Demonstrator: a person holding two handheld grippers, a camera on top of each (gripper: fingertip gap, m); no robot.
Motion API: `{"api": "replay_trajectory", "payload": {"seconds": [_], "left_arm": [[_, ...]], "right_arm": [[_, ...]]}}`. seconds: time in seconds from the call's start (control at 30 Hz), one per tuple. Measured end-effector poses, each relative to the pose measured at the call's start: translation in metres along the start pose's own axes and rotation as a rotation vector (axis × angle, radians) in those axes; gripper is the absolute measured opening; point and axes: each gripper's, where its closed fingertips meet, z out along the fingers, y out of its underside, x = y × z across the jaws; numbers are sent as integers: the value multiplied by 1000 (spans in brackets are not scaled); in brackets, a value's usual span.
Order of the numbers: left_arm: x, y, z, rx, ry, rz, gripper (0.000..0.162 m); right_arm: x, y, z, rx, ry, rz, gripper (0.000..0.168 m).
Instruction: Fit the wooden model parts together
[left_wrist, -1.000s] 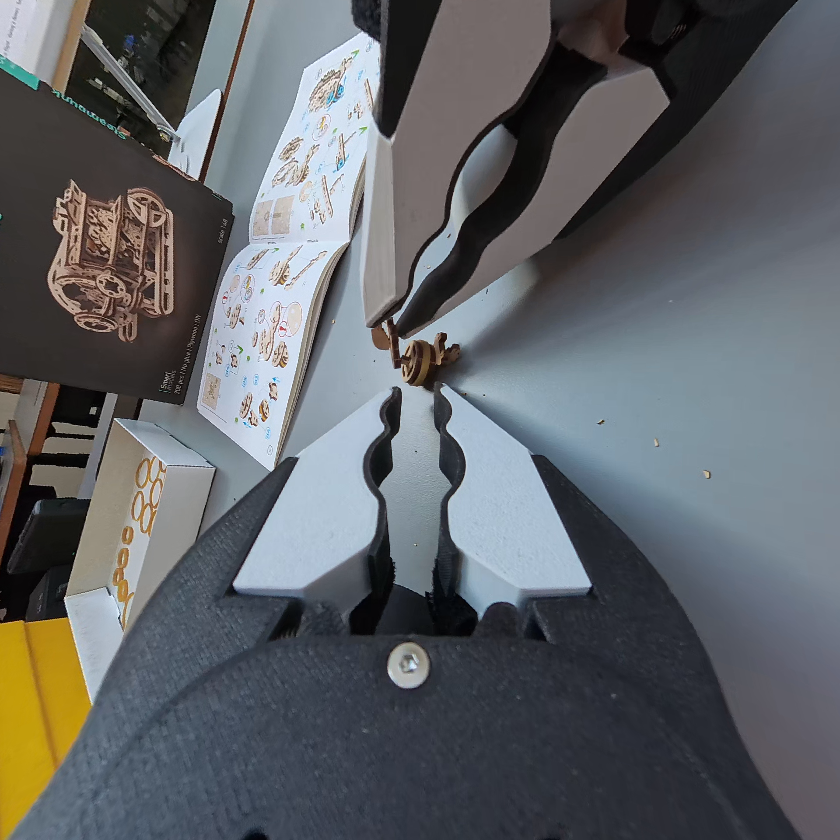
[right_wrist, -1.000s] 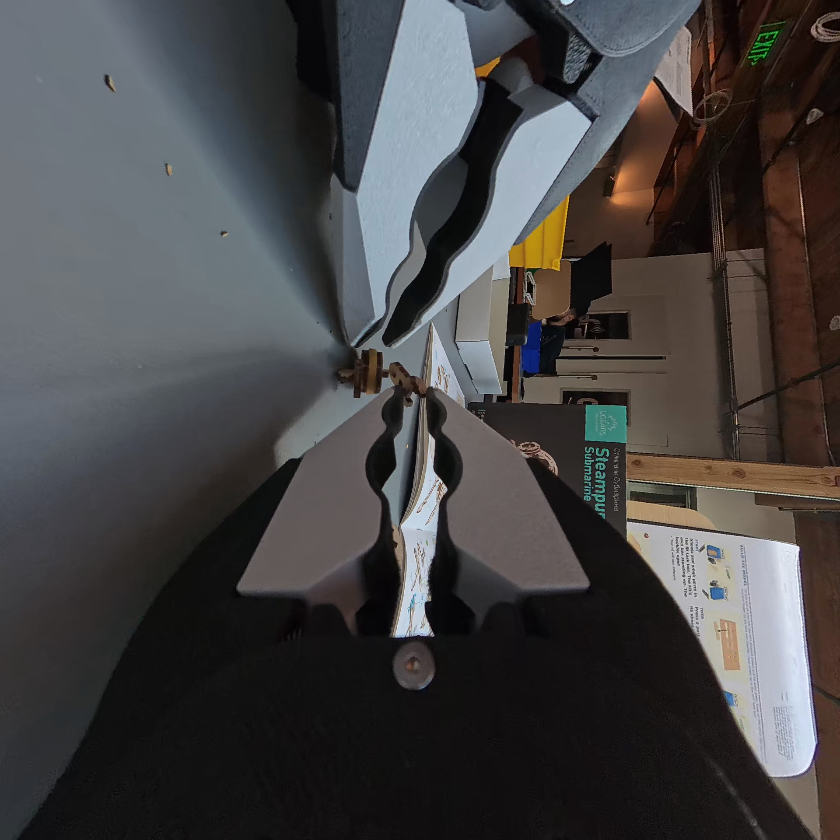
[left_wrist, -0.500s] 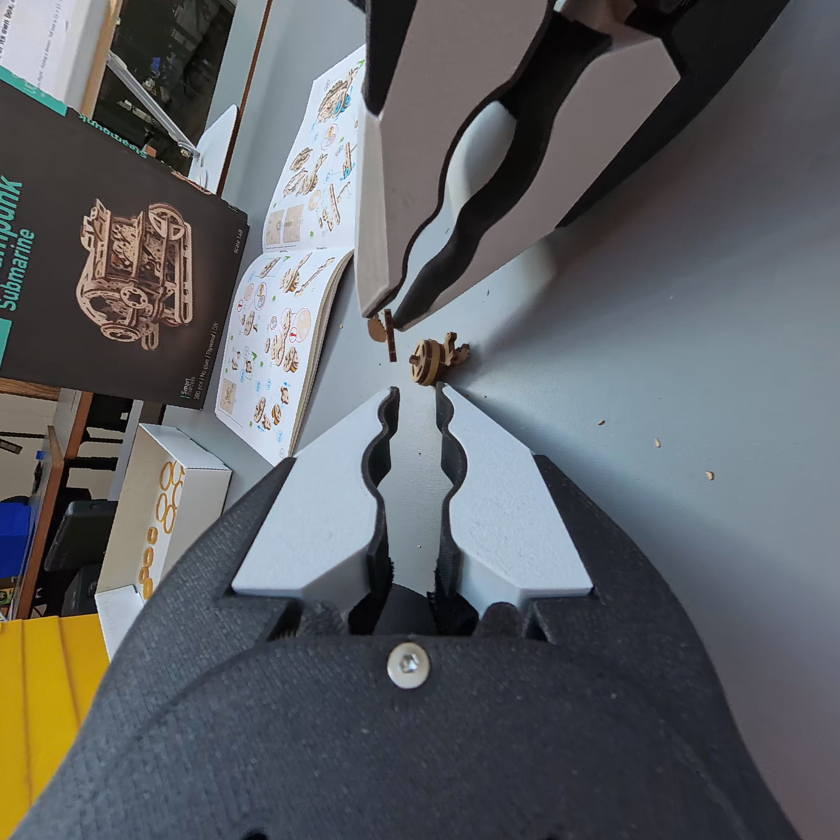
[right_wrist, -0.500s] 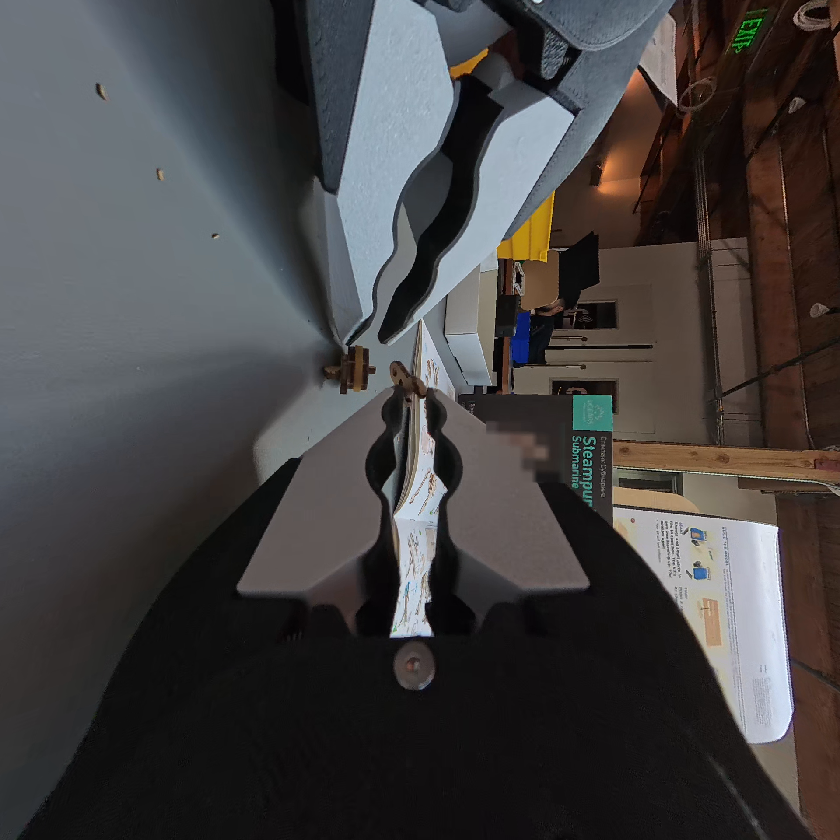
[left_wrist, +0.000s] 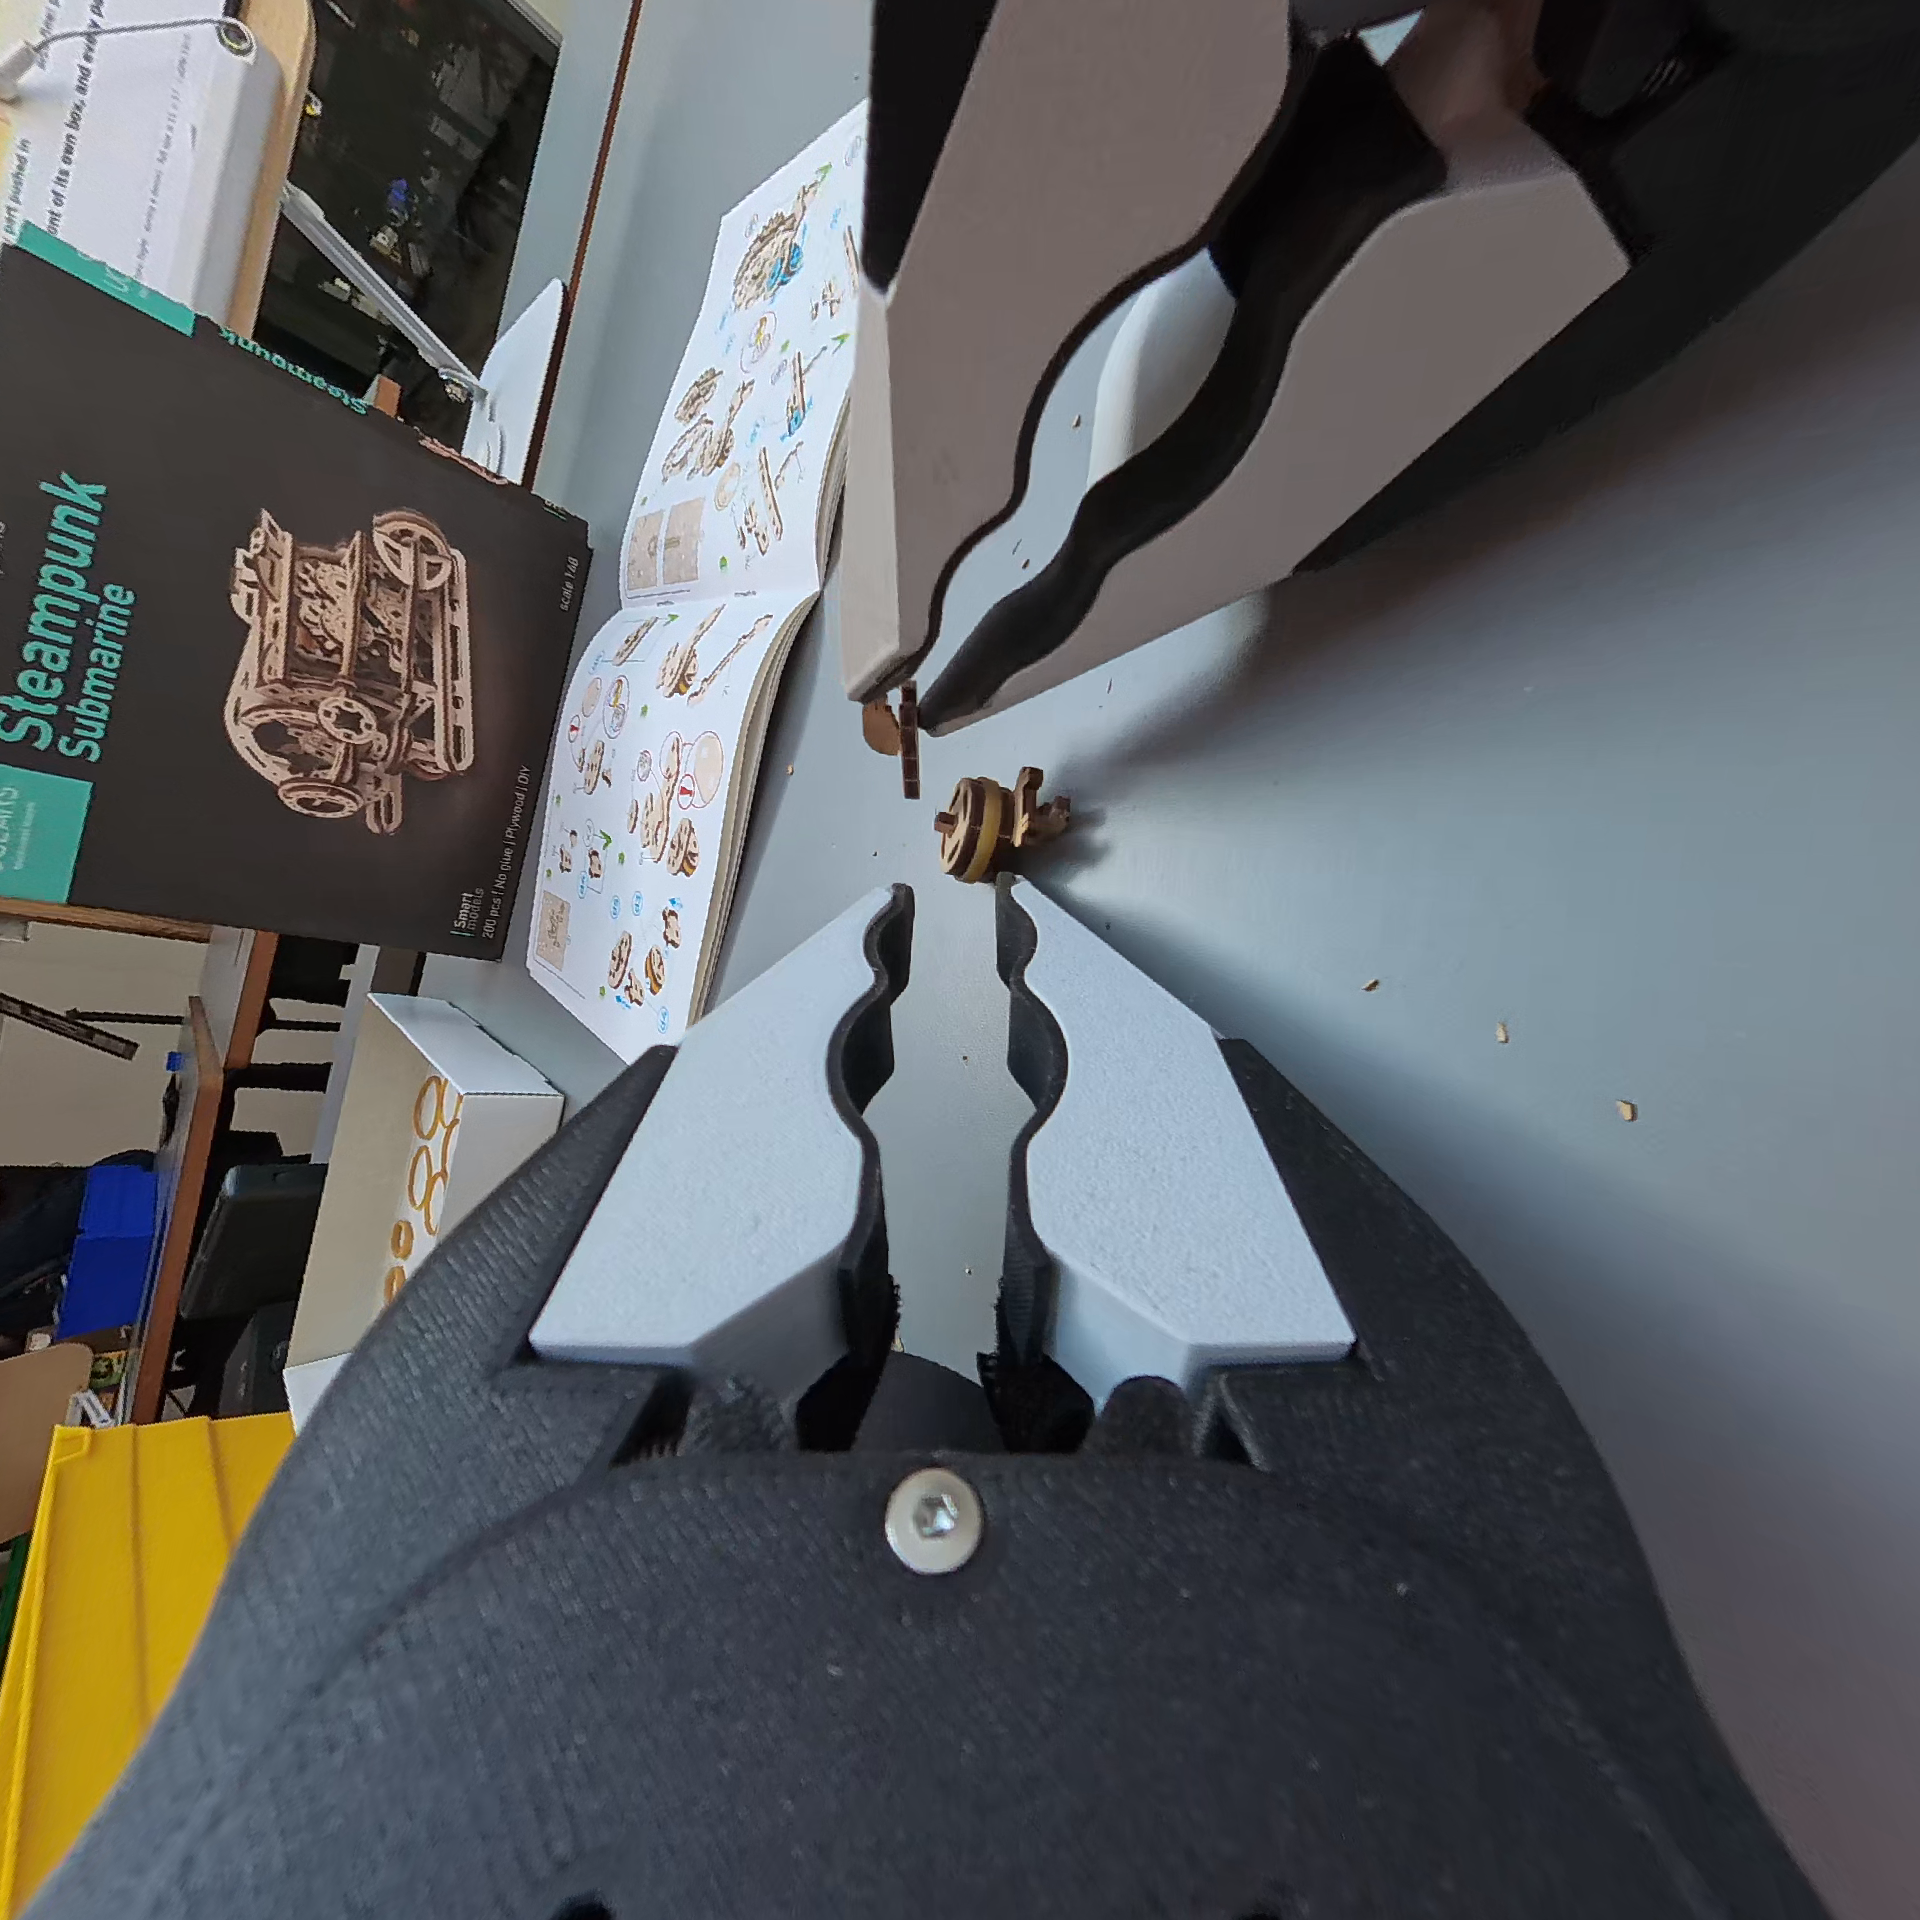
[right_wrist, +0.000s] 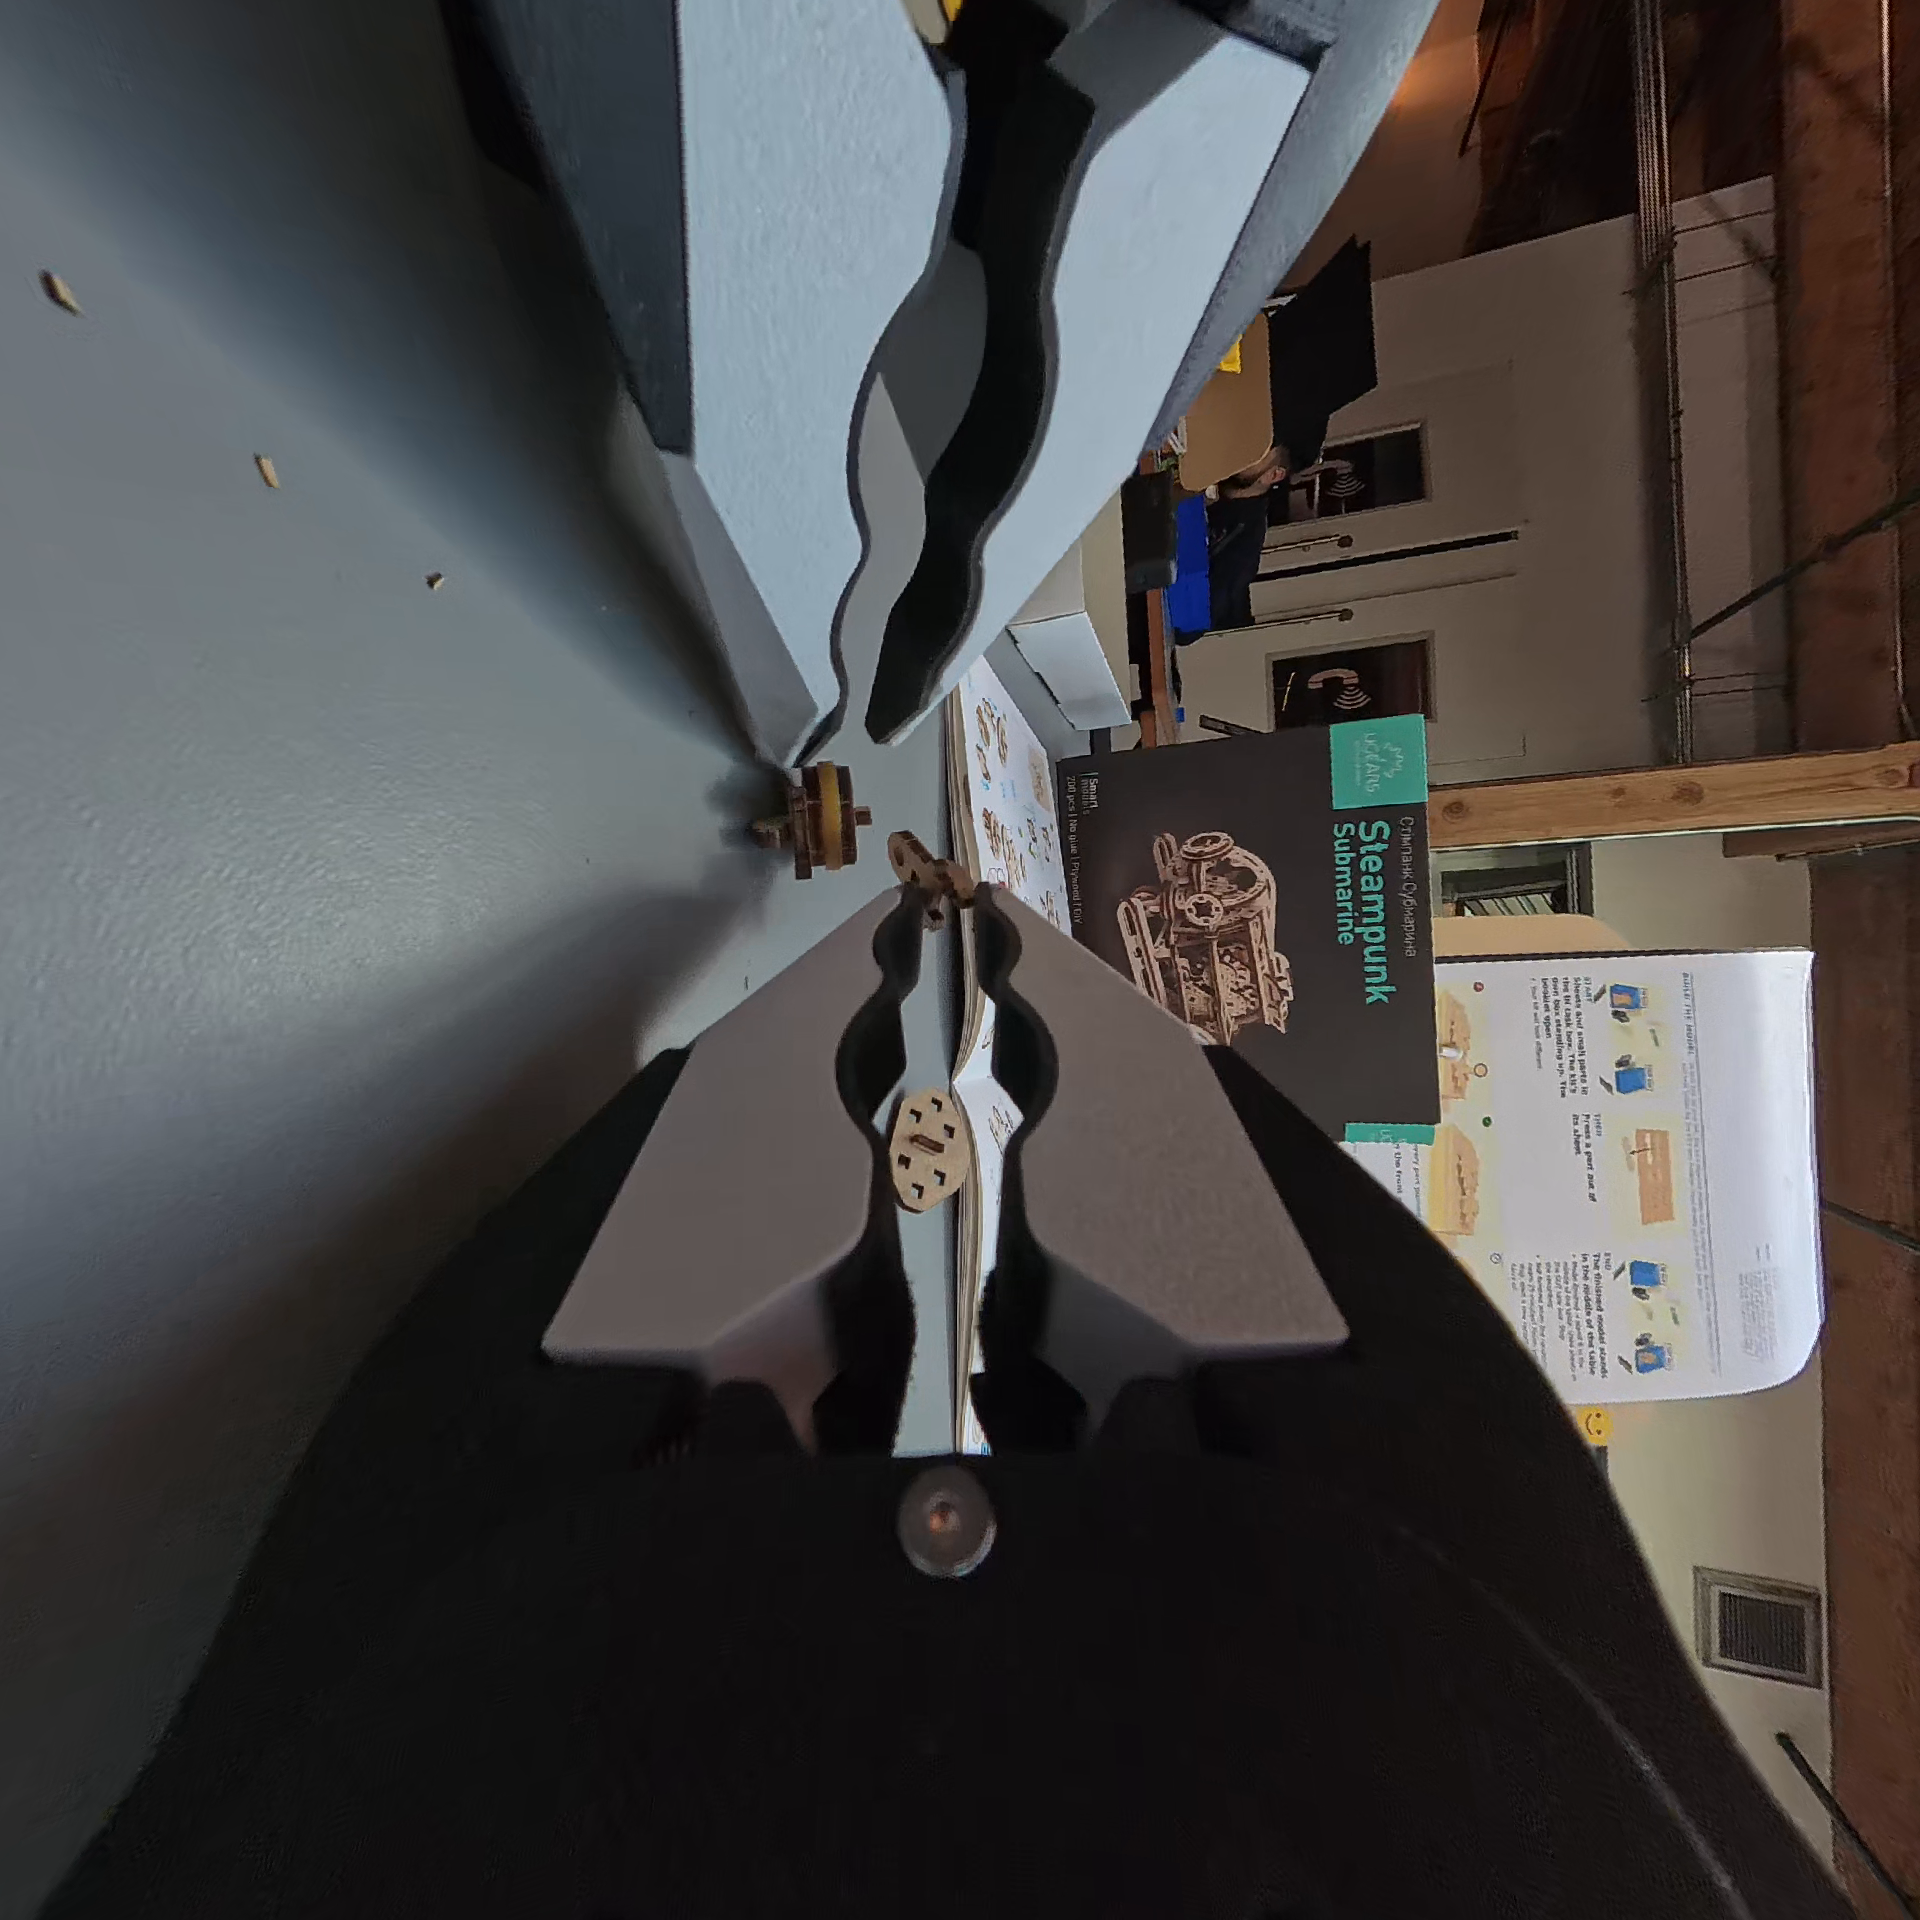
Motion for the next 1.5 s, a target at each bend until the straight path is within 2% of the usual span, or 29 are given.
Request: {"api": "replay_trajectory", "payload": {"seconds": [0.5,1.5], "left_arm": [[6,-2,2,-3,-10,82,10],[7,-2,3,-7,-22,98,9]], "right_arm": [[-6,-5,0,22,-17,-13,8],[-5,-17,0,76,2,-69,8]]}}
